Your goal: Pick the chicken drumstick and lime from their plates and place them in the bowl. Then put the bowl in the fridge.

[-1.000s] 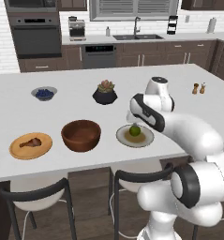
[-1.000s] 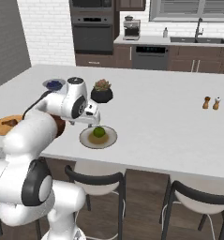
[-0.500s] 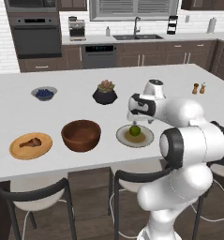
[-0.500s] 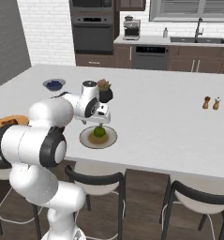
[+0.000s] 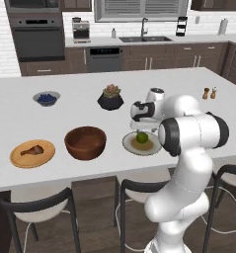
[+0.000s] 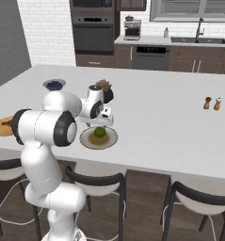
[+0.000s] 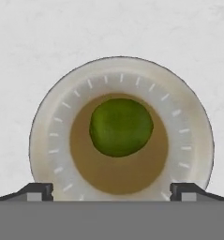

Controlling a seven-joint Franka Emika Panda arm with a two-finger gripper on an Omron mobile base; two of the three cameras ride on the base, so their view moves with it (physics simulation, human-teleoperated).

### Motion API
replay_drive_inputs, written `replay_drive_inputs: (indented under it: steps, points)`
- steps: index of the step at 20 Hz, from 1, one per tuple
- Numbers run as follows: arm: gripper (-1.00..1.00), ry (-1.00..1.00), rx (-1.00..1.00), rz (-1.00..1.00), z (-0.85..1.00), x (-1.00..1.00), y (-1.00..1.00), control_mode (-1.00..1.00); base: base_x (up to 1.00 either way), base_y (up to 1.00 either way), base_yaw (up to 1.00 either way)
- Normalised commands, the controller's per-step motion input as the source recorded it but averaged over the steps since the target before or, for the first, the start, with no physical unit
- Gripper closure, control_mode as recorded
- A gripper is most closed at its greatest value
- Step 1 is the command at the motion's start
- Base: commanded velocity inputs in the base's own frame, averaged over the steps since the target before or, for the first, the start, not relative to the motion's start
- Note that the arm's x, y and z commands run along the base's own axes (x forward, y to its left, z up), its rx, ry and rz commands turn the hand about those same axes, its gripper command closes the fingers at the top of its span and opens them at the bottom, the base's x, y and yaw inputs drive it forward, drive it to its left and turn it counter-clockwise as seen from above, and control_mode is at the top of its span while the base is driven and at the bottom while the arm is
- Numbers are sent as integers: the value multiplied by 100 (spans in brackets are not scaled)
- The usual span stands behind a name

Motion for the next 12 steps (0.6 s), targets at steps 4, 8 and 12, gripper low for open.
replay_drive_inputs:
  steps: [4, 8, 12]
  points:
    - [-100, 3, 0, 0, -43, 42, 0, -100, 0, 0, 0]
    - [-100, 5, 0, 0, -48, 38, 0, -100, 0, 0, 0]
    - [-100, 1, 0, 0, -39, 35, 0, -100, 0, 0, 0]
